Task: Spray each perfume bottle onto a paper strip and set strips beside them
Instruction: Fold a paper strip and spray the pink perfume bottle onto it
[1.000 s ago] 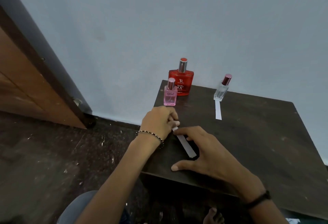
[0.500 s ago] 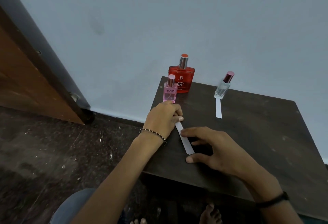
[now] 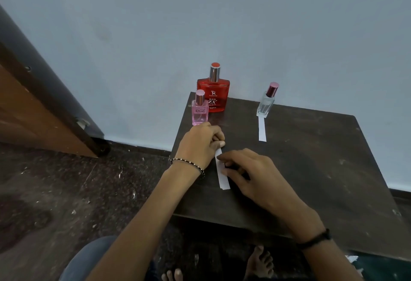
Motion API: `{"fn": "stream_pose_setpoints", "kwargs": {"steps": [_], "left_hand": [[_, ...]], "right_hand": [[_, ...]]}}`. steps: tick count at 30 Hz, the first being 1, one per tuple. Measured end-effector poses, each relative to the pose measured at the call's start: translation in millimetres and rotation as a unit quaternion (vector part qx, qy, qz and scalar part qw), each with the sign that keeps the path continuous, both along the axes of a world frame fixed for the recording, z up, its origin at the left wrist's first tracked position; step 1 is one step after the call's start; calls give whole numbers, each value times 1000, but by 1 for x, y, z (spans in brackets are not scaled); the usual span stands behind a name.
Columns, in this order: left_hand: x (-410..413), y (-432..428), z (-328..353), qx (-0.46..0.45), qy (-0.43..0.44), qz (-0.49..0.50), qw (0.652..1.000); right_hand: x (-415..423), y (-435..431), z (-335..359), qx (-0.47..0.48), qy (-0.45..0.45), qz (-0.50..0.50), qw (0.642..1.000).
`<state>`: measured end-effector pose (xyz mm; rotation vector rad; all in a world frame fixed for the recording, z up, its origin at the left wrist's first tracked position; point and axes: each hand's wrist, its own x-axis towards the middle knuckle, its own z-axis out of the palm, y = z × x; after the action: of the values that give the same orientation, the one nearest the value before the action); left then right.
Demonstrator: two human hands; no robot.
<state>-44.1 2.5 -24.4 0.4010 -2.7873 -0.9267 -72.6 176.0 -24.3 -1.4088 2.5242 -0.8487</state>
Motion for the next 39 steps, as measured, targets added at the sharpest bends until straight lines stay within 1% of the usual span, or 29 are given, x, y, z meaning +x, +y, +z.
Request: {"fn": "stream_pose_setpoints", "kwargs": {"steps": [2,5,6,8,13,18,21,24,27,31,34,37,39], "left_hand": [[0,0,0,5,3,2,1000],[0,0,-1,9,5,5,1000],[0,0,-1,9,4,5,1000],[0,1,-1,8,3,6,1000],[0,3,1,5,8,10,1000],[0,2,2,7,7,3,1000],[0,1,0,22,9,9,1000],[0,-1,0,32,22,52,998],[0,-4,2,70,24,104,992],[3,-4,1,166,-29,96,981],[2,-2,2,212,-36,90,973],[0,-3,1,214,-24,82,973],[0,-4,0,171,-18,73,982]], "right_hand": [[-2,2,1,6,-11,2,1000],[-8,10,3,65,-86,31,994],[-9,12,3,81,-95,39,991],[-11,13,3,87,-87,46,991],[-8,7,3,44,-76,25,996],[-2,1,2,-3,2,24,1000],[-1,-1,2,-40,10,-7,999],[-4,0,5,-103,-51,-67,991],[-5,1,7,-151,-121,-111,975],[-4,2,8,-178,-201,-119,956],[-5,3,9,-167,-241,-114,949],[-7,4,9,-163,-270,-108,943],[-7,4,9,-161,-284,-96,940]]}}
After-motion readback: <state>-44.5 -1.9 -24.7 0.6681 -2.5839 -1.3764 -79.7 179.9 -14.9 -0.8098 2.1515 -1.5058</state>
